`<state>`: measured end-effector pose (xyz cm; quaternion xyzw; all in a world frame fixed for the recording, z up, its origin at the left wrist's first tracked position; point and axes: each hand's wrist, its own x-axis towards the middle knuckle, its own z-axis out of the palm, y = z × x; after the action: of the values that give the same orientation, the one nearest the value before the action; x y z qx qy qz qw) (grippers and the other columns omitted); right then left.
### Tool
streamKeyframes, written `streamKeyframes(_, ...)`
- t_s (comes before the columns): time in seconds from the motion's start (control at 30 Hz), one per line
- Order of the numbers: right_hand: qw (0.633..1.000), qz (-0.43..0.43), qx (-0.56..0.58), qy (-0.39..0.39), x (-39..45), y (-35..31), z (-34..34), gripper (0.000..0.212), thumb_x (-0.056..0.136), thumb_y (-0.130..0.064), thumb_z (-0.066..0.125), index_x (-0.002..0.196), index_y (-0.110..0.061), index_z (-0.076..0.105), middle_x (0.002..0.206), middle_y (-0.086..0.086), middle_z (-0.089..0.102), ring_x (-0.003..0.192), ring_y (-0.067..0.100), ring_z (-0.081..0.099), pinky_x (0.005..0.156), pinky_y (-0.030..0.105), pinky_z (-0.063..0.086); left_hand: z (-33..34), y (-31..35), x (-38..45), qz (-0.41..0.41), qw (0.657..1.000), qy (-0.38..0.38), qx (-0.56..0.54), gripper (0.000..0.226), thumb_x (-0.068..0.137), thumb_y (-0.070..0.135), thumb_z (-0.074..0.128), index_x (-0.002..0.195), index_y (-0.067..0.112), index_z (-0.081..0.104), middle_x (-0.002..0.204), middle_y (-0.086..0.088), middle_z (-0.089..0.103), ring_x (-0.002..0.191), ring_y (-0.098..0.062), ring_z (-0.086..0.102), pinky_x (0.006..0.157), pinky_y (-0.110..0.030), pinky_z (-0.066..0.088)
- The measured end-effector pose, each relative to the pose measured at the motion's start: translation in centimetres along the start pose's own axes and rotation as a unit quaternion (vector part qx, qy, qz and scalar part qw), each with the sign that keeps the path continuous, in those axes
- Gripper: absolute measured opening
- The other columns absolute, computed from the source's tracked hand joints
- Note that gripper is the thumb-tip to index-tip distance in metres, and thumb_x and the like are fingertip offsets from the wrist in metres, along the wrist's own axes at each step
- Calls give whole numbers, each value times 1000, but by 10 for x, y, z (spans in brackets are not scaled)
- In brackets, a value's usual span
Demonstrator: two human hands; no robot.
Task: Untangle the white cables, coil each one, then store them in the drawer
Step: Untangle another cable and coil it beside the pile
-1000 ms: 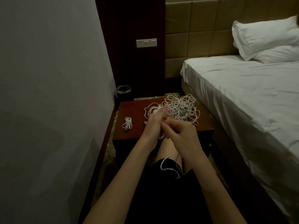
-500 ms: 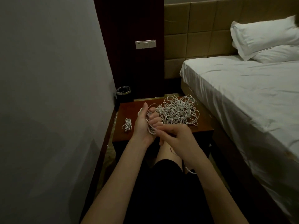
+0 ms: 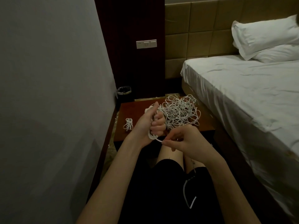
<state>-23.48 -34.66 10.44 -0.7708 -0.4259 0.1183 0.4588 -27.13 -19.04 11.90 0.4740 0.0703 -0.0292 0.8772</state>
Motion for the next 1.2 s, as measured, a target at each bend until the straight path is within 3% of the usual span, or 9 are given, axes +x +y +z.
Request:
streamKeyframes(0.13, 994, 12, -102, 30, 2, 3, 9, 11, 80, -26, 78, 76, -16, 75, 63, -12, 62, 62, 1, 57, 68, 22, 48, 11, -8, 3, 33, 987, 59, 143, 42, 98, 44, 46, 64, 20, 35, 53, 6, 39, 47, -7, 42, 49, -18, 35)
streamKeyframes(0.23, 988, 29, -119, 97, 1, 6, 6, 25, 75, -35, 80, 68, -21, 61, 61, -11, 55, 60, 2, 52, 57, 16, 39, 10, -7, 1, 31, 973, 52, 224, 51, 98, 46, 46, 54, 20, 46, 67, -3, 57, 65, -16, 55, 65, -28, 46)
streamKeyframes(0.37, 987, 34, -123, 99, 2, 14, 3, 24, 77, -27, 79, 75, -11, 61, 66, -5, 58, 60, 7, 52, 57, 16, 37, 11, -13, -5, -30, 943, 21, 330, 51, 97, 49, 47, 56, 20, 59, 67, -2, 64, 64, -20, 64, 69, -35, 52)
streamKeyframes(0.47, 997, 40, 17, 65, 2, 19, -4, 10, 83, -14, 73, 82, -7, 66, 75, 7, 69, 69, 16, 65, 67, 30, 52, 9, -13, -8, -43, 938, 5, 344, 38, 99, 43, 46, 77, 14, 59, 64, -3, 66, 53, -17, 63, 55, -28, 52)
streamKeyframes(0.57, 987, 29, 150, 45, -2, 17, -16, 8, 87, -5, 66, 94, -1, 67, 83, 3, 73, 77, 11, 69, 63, 14, 49, 6, -12, -8, -34, 936, -6, 351, 35, 101, 38, 44, 82, 11, 56, 65, -5, 60, 41, -10, 44, 42, -18, 38)
streamKeyframes(0.8, 990, 29, 121, 66, -3, 18, -18, 19, 87, -14, 68, 106, -15, 69, 94, 0, 74, 89, 10, 69, 81, 27, 56, 0, -12, -5, -44, 939, 4, 340, 30, 97, 45, 50, 84, 18, 50, 57, 3, 28, 42, -7, 23, 39, -18, 23)
streamKeyframes(0.9, 992, 15, 107, 70, -4, 10, -14, 25, 88, -16, 68, 112, -15, 64, 87, 6, 71, 76, 13, 67, 68, 27, 53, 6, -14, -7, -62, 935, -24, 347, 35, 97, 48, 47, 76, 21, 47, 56, 2, 24, 41, -7, 19, 38, -18, 17)
streamKeyframes(1.03, 984, 37, 171, -6, -5, 3, -9, 32, 89, -2, 63, 116, -17, 55, 87, 3, 67, 72, 4, 64, 67, 19, 49, 9, -18, -7, -69, 939, -42, 333, 35, 95, 47, 48, 74, 18, 45, 48, 7, 29, 38, -5, 21, 38, -18, 15)
streamKeyframes(1.2, 979, 43, 199, -6, -11, 0, -20, 30, 91, -3, 60, 118, -16, 58, 72, -1, 64, 52, -2, 51, 48, 10, 38, 3, -13, -9, -55, 927, -85, 361, 25, 98, 33, 52, 90, 10, 60, 56, -3, 54, 44, -10, 43, 40, -15, 34)
